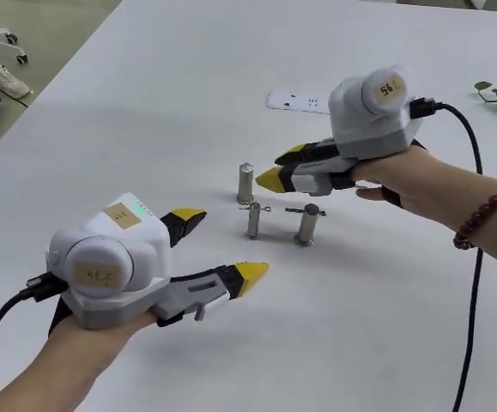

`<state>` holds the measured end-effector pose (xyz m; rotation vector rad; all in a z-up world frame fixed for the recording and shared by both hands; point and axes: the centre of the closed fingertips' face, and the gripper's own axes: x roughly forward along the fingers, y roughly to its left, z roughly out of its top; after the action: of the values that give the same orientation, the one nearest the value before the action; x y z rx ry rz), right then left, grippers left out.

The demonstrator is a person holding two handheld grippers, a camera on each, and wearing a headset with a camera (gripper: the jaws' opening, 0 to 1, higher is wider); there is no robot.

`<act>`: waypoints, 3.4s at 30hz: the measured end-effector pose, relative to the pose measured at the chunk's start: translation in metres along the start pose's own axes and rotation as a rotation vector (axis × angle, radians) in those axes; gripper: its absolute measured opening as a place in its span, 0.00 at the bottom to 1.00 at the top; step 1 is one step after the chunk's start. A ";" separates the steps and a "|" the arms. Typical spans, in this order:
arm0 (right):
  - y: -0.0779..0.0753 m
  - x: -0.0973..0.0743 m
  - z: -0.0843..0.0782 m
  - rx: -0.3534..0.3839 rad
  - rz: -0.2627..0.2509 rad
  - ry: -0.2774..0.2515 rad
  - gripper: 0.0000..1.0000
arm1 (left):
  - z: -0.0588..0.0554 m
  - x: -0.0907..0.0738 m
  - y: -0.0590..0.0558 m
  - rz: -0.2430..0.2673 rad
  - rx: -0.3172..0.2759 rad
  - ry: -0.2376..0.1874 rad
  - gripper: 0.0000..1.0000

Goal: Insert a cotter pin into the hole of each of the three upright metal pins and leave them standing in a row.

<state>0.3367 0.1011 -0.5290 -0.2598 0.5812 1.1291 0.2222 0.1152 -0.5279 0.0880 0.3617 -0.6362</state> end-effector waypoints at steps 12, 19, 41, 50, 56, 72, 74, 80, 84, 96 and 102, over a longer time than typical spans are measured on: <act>-0.008 0.032 -0.007 0.060 -0.015 -0.010 0.23 | 0.002 -0.003 0.006 0.024 -0.004 -0.015 0.56; -0.007 0.045 -0.010 0.062 -0.014 0.006 0.20 | -0.001 -0.003 0.008 0.023 -0.028 -0.008 0.57; -0.007 0.055 -0.014 0.053 -0.069 0.031 0.09 | -0.007 0.000 0.005 0.015 -0.032 0.007 0.57; -0.016 0.046 -0.017 0.046 -0.080 0.048 0.08 | -0.004 0.000 0.004 0.008 -0.043 -0.007 0.58; -0.018 0.034 -0.018 0.051 -0.093 0.041 0.08 | 0.001 0.000 0.001 -0.005 -0.045 -0.032 0.58; -0.047 -0.014 -0.041 0.059 -0.192 0.064 0.08 | -0.001 0.000 -0.006 -0.039 -0.007 -0.012 0.57; -0.049 -0.020 -0.044 0.064 -0.201 0.065 0.08 | -0.001 0.000 -0.007 -0.040 -0.005 -0.013 0.59; -0.049 -0.042 -0.059 0.093 -0.234 0.081 0.08 | -0.001 0.001 -0.009 -0.051 0.001 -0.009 0.67; -0.049 -0.058 -0.069 0.110 -0.250 0.084 0.08 | -0.001 0.001 -0.010 -0.057 -0.004 -0.010 0.71; -0.023 -0.090 -0.089 0.116 -0.251 0.098 0.08 | 0.000 0.000 -0.013 -0.085 0.011 -0.011 0.81; -0.006 -0.098 -0.095 0.102 -0.230 0.114 0.08 | 0.003 -0.002 -0.014 -0.085 0.019 -0.025 0.87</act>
<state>0.2837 -0.0231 -0.5530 -0.2967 0.6897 0.8643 0.2136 0.1045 -0.5237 0.0828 0.3369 -0.7242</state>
